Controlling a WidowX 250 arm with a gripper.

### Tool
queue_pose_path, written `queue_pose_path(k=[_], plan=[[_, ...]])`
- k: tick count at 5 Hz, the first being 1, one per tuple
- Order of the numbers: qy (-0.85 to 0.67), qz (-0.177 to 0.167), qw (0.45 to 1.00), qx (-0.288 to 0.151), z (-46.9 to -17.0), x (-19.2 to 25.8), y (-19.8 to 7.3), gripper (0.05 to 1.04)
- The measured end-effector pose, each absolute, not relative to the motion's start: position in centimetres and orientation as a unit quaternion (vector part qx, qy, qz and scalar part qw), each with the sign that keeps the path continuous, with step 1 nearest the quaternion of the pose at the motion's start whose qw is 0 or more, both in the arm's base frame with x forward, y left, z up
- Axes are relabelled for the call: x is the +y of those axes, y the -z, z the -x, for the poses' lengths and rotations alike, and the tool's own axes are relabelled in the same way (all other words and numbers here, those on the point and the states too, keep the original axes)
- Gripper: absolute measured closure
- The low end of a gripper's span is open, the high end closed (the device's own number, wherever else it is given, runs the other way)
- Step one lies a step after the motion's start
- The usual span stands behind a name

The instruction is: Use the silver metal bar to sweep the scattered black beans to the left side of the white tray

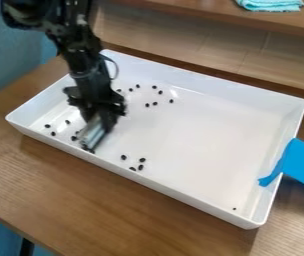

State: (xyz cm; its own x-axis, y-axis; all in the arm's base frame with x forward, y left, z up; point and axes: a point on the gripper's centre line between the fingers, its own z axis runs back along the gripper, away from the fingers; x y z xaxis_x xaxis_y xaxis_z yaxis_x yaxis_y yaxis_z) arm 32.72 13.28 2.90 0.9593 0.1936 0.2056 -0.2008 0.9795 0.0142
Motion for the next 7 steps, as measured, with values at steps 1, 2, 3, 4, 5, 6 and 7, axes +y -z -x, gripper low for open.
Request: queue_pose_path(k=[1, 2, 3, 4, 5, 6, 7], plan=[[-0.101, -0.027, 0.989, -0.106, -32.0, 15.9, -3.0, 0.691], [-0.092, -0.033, 0.99, -0.101, -31.3, 19.1, -3.2, 0.691], [-0.085, -0.01, 0.992, -0.089, -30.2, 19.5, -3.3, 0.691], [-0.09, 0.028, 0.991, -0.09, -30.1, 17.1, -6.2, 0.691], [-0.088, 0.053, 0.99, -0.095, -31.2, 13.1, -8.7, 0.691], [-0.084, 0.063, 0.991, -0.079, -32.2, 8.2, -9.6, 0.691], [-0.078, 0.053, 0.992, -0.085, -33.3, 3.8, -9.7, 0.691]])
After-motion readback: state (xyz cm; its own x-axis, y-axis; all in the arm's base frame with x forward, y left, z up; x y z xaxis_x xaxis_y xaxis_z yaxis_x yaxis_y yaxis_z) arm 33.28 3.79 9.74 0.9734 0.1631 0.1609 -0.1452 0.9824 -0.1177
